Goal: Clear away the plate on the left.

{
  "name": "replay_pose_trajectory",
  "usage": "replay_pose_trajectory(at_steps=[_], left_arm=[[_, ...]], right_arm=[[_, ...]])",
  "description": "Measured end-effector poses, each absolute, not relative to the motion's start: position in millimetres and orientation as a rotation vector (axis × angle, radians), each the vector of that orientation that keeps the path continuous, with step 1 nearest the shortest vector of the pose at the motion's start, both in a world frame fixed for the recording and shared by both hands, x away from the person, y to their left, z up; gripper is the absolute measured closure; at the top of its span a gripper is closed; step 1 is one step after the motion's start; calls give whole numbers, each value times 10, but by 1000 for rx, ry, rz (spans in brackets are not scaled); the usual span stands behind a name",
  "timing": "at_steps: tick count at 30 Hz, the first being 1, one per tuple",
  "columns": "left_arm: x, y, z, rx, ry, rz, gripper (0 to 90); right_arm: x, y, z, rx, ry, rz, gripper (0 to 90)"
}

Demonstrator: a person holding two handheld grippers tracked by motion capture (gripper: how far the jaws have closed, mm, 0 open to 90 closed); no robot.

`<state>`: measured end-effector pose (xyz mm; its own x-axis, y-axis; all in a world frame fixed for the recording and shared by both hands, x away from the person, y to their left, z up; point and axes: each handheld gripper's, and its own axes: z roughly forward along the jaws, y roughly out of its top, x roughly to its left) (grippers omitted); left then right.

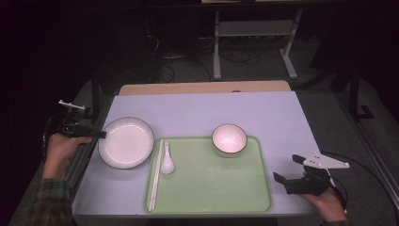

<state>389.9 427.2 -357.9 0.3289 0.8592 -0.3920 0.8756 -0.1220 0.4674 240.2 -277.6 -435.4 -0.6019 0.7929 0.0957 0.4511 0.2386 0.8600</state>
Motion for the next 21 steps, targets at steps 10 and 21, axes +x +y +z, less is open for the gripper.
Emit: replay_pose_trajectory(at_steps=[10,21], left_arm=[[3894,3912,-3333,2006,1362,-50,874],[3923,3171,-3292,2117,1175,-106,871]], right_arm=[[2394,-2779,-4351,1146,2156,1310,0],[2400,-2764,-4342,1136,2160,1309,0]])
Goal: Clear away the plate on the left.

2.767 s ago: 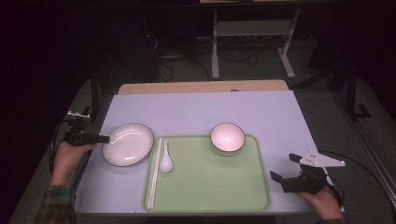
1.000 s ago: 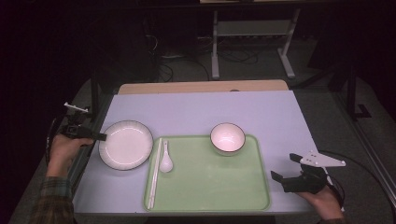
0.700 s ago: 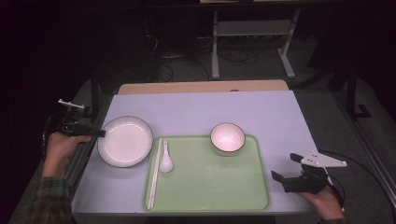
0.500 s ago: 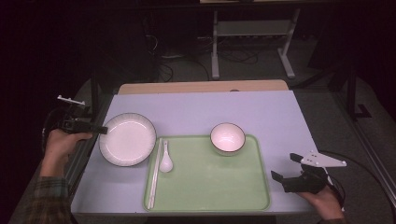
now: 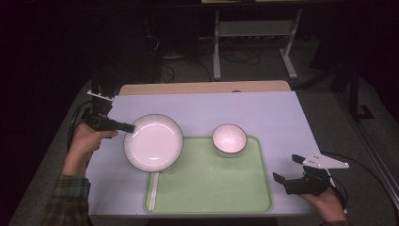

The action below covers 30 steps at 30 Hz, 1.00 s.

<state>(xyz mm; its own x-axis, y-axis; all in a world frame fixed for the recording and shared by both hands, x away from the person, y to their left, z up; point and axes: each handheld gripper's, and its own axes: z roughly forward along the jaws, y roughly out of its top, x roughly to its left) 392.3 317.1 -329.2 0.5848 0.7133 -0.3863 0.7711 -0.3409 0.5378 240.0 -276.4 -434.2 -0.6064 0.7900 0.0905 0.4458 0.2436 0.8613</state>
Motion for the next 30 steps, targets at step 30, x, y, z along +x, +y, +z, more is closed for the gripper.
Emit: replay_pose_trajectory(at_steps=[30], left_arm=[[3707,1779,-3848,2353,870,-366,862]], right_arm=[[2389,-2785,-4338,1135,2155,1313,0]])
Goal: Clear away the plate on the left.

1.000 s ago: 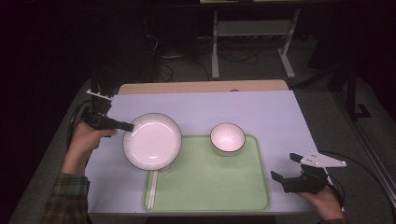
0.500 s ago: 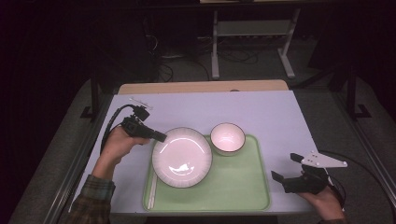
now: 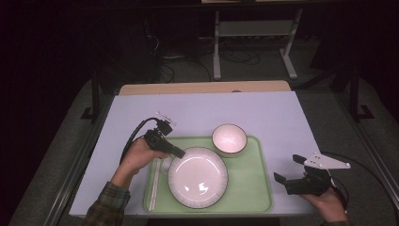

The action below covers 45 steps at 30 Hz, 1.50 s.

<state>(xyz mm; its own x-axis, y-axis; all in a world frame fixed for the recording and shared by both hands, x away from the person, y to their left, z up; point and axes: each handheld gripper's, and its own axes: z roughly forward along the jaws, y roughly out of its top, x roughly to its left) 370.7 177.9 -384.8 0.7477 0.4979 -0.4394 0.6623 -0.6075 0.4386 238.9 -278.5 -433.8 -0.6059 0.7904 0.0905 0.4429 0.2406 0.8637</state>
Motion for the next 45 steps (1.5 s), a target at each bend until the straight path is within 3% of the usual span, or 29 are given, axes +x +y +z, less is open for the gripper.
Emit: replay_pose_trajectory(at_steps=[25,31,37,45], left_arm=[[3685,1621,-4175,2370,849,-242,833],[3606,1773,-4014,2278,815,-154,650],[3429,2039,-3876,2187,767,18,464],[3082,2482,-3878,2055,760,188,340]], right_arm=[[2371,-2783,-4343,1132,2157,1310,0],[2365,-2791,-4342,1134,2154,1311,0],[2359,-2790,-4339,1133,2153,1314,0],[2352,-2790,-4317,1120,2148,1326,0]])
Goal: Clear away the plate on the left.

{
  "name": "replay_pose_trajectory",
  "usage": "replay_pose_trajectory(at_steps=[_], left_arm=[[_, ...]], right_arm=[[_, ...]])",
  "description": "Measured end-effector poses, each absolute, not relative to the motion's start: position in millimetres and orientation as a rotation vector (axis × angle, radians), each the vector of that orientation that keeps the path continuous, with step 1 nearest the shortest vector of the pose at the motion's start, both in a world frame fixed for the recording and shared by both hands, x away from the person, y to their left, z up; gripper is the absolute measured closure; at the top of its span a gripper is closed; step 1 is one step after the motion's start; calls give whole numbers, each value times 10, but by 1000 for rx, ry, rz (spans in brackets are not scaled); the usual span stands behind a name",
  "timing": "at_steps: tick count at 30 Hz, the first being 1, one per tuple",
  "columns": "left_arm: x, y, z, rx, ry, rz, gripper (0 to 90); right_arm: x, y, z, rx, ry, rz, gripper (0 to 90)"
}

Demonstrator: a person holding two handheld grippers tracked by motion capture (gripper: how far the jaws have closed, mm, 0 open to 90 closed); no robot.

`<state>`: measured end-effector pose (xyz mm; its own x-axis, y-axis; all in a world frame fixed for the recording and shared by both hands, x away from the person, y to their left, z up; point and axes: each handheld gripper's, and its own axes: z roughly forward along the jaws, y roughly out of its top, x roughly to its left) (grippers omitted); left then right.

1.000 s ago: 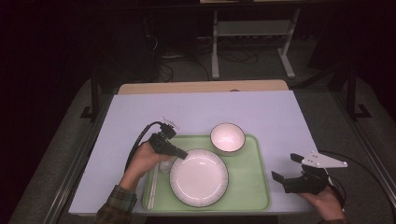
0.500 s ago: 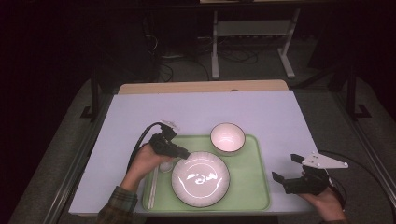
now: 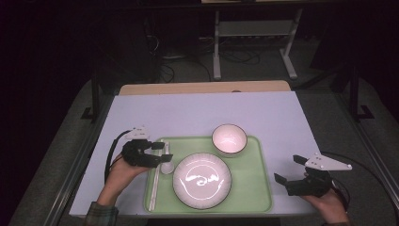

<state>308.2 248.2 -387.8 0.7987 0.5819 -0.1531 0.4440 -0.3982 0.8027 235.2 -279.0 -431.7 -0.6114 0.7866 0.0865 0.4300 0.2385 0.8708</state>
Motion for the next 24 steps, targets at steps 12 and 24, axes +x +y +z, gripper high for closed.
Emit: replay_pose_trajectory(at_steps=[12,24], left_arm=[[2676,3024,-4096,1978,824,366,190],[2538,3250,-4219,1945,883,410,167]], right_arm=[[2344,-2776,-4291,1104,2138,1343,0],[2334,-2772,-4276,1090,2127,1357,0]])
